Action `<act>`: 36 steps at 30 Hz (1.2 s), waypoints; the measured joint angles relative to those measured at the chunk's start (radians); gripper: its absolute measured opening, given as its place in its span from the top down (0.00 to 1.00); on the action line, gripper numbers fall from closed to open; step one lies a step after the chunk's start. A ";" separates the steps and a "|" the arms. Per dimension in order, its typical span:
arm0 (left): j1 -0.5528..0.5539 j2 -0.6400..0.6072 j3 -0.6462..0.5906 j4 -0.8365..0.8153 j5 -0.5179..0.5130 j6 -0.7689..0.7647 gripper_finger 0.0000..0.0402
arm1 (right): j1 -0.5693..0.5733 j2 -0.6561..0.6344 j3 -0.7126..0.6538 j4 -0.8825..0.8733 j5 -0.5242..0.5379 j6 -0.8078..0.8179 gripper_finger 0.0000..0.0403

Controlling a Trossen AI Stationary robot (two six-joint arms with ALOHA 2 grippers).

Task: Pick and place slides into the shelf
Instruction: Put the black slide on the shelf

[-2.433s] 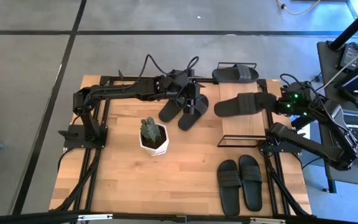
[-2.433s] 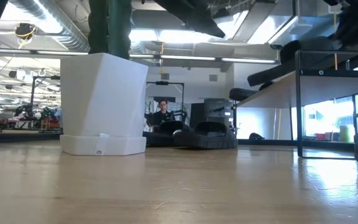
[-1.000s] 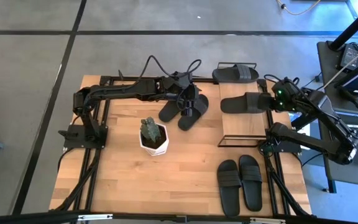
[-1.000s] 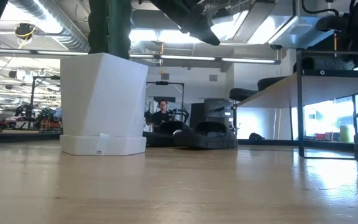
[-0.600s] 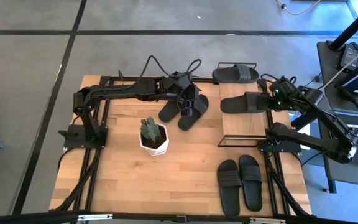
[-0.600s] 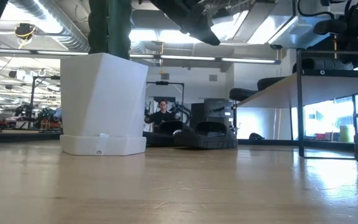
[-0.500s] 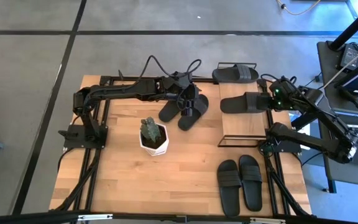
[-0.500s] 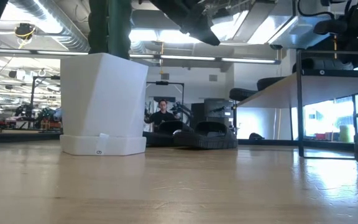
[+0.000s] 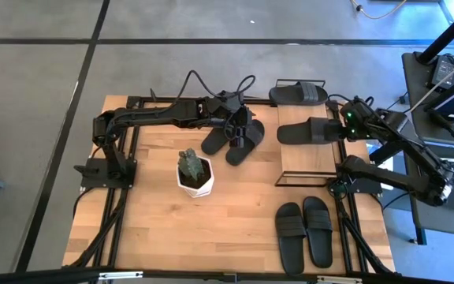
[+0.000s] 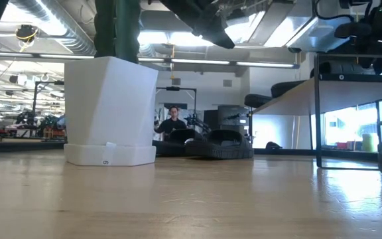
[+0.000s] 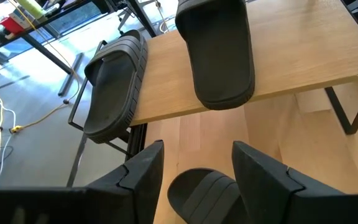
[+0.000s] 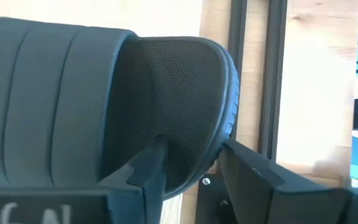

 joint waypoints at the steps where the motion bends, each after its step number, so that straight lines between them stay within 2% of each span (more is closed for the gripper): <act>1: 0.000 0.000 0.000 0.000 0.000 0.000 0.55 | 0.000 0.006 0.000 -0.004 0.000 -0.009 0.62; 9: 0.000 0.000 0.000 0.000 0.000 0.000 0.55 | 0.000 0.062 0.000 -0.005 0.001 -0.049 0.56; 16: 0.000 0.000 0.000 0.000 -0.005 0.000 0.55 | 0.000 0.079 0.000 -0.006 0.002 -0.174 0.56; 19: 0.000 0.000 0.000 0.000 -0.005 0.000 0.55 | 0.000 0.080 0.000 -0.015 0.033 -0.199 0.56; 25: 0.000 0.000 0.000 -0.004 -0.007 -0.005 0.55 | 0.000 0.056 0.053 -0.103 0.236 -0.073 0.56; 27: 0.000 0.000 0.000 -0.004 -0.008 -0.006 0.55 | -0.001 0.028 0.089 -0.107 0.272 -0.021 0.56; 32: 0.000 0.000 0.000 -0.006 -0.008 -0.031 0.55 | -0.001 -0.075 0.153 -0.031 0.325 0.118 0.56; 36: 0.001 0.000 0.000 -0.007 -0.008 -0.031 0.55 | -0.001 -0.170 0.165 0.043 0.479 0.167 0.56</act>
